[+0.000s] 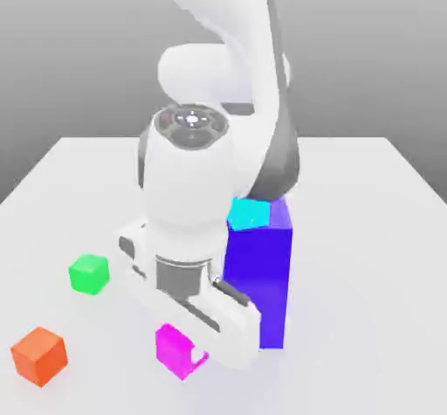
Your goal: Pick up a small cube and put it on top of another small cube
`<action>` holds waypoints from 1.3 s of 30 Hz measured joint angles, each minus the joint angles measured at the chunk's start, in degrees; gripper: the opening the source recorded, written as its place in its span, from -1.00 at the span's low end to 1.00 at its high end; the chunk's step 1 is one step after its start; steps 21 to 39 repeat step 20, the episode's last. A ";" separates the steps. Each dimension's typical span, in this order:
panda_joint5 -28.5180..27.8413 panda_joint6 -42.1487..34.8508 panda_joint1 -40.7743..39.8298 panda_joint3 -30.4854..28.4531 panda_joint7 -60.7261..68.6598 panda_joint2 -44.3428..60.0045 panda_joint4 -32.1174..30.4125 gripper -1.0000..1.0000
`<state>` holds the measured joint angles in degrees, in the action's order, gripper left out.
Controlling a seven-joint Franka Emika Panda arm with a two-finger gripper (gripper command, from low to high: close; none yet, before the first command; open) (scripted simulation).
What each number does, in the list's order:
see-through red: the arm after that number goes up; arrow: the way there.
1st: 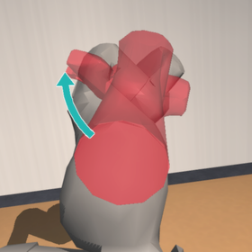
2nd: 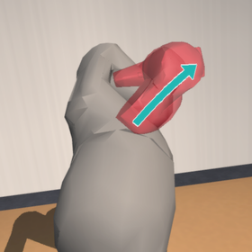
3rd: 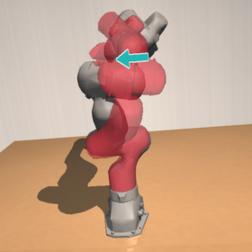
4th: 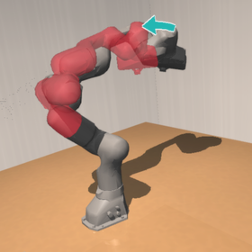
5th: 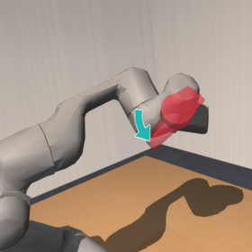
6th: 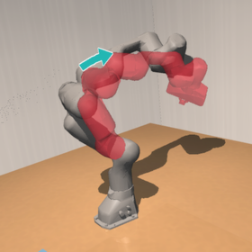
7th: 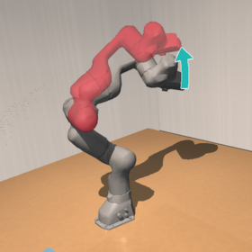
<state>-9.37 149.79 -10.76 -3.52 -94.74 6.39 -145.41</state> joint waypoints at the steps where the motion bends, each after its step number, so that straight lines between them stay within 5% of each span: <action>1: 0.05 0.31 -2.33 -1.54 -2.06 -1.76 -1.97 -1.00; 10: 0.61 4.16 -22.19 -11.15 -22.06 -19.31 -21.32 -1.00; 17: 8.74 17.09 -21.14 -12.14 -18.08 -7.36 -22.31 -1.00; 18: 10.84 18.69 -21.05 -11.43 -16.62 -5.61 -22.23 1.00; 39: 10.84 18.69 -20.37 -11.42 -16.62 -5.61 -22.23 1.00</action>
